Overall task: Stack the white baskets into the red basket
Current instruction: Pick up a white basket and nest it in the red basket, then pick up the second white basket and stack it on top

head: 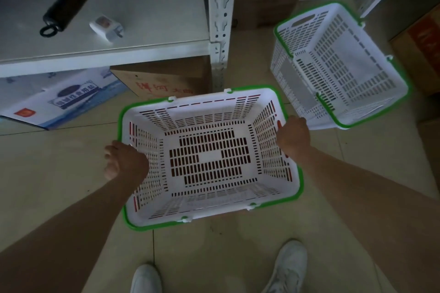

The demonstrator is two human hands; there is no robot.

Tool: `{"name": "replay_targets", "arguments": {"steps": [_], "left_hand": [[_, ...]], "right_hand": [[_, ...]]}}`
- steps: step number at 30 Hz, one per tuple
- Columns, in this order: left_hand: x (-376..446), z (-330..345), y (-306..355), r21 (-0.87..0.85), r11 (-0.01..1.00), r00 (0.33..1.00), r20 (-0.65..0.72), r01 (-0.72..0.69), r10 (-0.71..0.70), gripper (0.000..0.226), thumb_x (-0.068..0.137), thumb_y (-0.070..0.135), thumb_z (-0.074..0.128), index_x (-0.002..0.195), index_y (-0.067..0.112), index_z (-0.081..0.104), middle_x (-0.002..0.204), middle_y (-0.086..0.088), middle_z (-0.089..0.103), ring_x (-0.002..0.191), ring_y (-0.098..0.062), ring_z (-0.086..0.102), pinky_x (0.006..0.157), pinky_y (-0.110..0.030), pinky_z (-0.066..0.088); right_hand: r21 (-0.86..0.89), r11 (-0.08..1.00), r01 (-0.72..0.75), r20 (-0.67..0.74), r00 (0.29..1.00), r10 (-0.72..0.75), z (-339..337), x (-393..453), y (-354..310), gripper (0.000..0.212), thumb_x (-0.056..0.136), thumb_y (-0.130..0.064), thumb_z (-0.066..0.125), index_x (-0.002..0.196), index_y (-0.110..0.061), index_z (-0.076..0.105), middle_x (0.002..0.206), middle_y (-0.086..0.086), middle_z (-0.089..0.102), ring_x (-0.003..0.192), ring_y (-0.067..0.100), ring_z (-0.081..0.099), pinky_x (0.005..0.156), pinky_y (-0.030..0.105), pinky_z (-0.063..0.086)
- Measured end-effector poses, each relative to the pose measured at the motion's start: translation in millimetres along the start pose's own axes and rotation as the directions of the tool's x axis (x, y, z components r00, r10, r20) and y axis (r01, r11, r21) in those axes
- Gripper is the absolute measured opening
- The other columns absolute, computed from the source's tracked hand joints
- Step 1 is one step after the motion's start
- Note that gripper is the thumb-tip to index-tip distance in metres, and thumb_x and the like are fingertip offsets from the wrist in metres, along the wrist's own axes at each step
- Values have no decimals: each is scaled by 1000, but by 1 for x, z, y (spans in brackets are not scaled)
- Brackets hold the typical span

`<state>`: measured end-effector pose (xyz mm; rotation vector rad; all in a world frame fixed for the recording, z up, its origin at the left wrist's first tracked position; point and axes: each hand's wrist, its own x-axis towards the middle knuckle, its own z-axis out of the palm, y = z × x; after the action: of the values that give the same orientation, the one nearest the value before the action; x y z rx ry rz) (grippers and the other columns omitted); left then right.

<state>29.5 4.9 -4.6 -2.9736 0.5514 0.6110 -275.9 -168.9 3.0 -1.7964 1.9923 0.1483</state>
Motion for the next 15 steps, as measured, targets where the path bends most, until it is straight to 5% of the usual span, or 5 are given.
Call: {"name": "replay_targets", "arguments": {"steps": [6, 10, 15], "left_hand": [[-4, 0, 12, 90, 996, 999, 27, 16, -19, 57, 89, 16, 55, 136, -8, 34, 139, -25, 37, 122, -42, 43, 95, -54, 42], [-23, -6, 35, 170, 961, 973, -37, -217, 226, 55, 84, 13, 56, 134, -2, 39, 141, -20, 39, 122, -40, 45, 95, -51, 43], [-61, -7, 90, 92, 863, 862, -63, -497, 503, 47, 83, 7, 52, 129, 5, 45, 140, -14, 42, 121, -33, 47, 99, -50, 41]], "right_hand": [[-62, 998, 13, -20, 1000, -14, -3, -5, -7, 26, 92, -15, 50, 113, -1, 55, 120, 17, 55, 113, 30, 52, 94, 38, 47], [11, 999, -30, 19, 999, 30, -6, -9, -9, 28, 93, -15, 49, 118, -2, 53, 123, 16, 52, 114, 31, 52, 90, 38, 46], [67, 998, -4, -1, 1000, 4, -22, -6, 5, 22, 94, -11, 49, 112, 0, 56, 129, 19, 42, 101, 32, 57, 82, 37, 51]]}}
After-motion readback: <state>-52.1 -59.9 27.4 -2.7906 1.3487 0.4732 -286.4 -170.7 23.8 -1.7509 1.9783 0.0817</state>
